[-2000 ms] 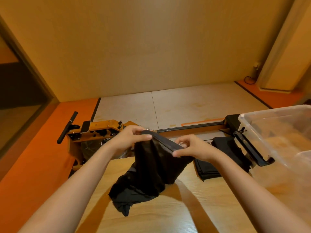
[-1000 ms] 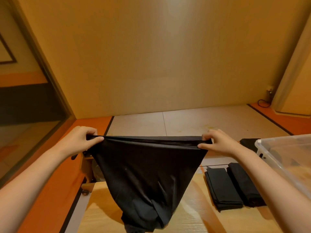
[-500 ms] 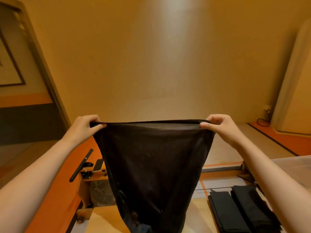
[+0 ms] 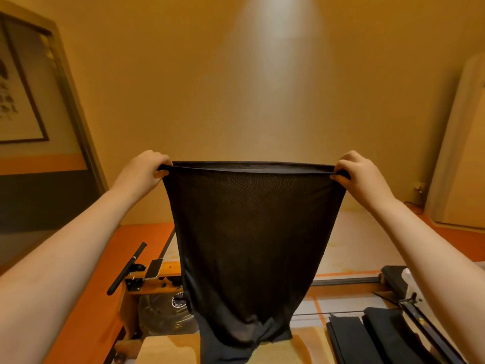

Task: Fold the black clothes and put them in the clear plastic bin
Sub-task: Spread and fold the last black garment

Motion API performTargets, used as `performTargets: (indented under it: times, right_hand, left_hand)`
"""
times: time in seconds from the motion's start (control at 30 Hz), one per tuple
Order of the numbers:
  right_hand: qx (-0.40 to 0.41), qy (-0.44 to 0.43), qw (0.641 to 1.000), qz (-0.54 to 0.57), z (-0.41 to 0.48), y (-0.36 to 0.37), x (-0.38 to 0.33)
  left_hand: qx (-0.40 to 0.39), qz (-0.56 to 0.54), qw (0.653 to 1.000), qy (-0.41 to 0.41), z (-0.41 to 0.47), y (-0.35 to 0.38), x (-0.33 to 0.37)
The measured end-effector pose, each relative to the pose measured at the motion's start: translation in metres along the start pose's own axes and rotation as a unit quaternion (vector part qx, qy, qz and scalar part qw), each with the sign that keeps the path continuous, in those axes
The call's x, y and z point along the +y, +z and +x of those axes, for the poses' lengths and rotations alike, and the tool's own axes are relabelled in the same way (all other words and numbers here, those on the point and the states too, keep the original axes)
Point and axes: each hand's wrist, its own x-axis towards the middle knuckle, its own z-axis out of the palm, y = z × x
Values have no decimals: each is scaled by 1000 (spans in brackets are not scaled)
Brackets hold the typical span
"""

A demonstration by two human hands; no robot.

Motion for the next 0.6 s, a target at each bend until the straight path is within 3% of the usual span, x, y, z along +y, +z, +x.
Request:
performTargets:
  times: [0.37,0.6]
  right_hand:
    - [82,6,991,-104,20,-13,-1]
    - [54,1,998,-25,13,-16,0]
  left_hand:
    - [71,-7,997,-27,28,-16,9]
    - [55,-2,996,-68,25,-12,-2]
